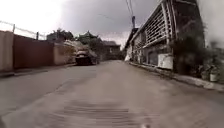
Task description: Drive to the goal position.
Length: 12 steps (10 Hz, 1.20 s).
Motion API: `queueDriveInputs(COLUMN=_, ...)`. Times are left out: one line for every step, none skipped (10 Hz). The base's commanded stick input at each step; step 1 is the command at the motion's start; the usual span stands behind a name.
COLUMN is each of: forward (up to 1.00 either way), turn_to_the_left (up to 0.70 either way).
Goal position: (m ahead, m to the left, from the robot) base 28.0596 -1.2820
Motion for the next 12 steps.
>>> queueDriveInputs(forward=1.00, turn_to_the_left=0.00)
queueDriveInputs(forward=1.00, turn_to_the_left=0.00)
queueDriveInputs(forward=1.00, turn_to_the_left=0.00)
queueDriveInputs(forward=1.00, turn_to_the_left=0.00)
queueDriveInputs(forward=1.00, turn_to_the_left=0.00)
queueDriveInputs(forward=1.00, turn_to_the_left=0.00)
queueDriveInputs(forward=1.00, turn_to_the_left=0.00)
queueDriveInputs(forward=1.00, turn_to_the_left=0.00)
queueDriveInputs(forward=1.00, turn_to_the_left=0.00)
queueDriveInputs(forward=1.00, turn_to_the_left=0.00)
queueDriveInputs(forward=1.00, turn_to_the_left=0.00)
queueDriveInputs(forward=1.00, turn_to_the_left=0.00)
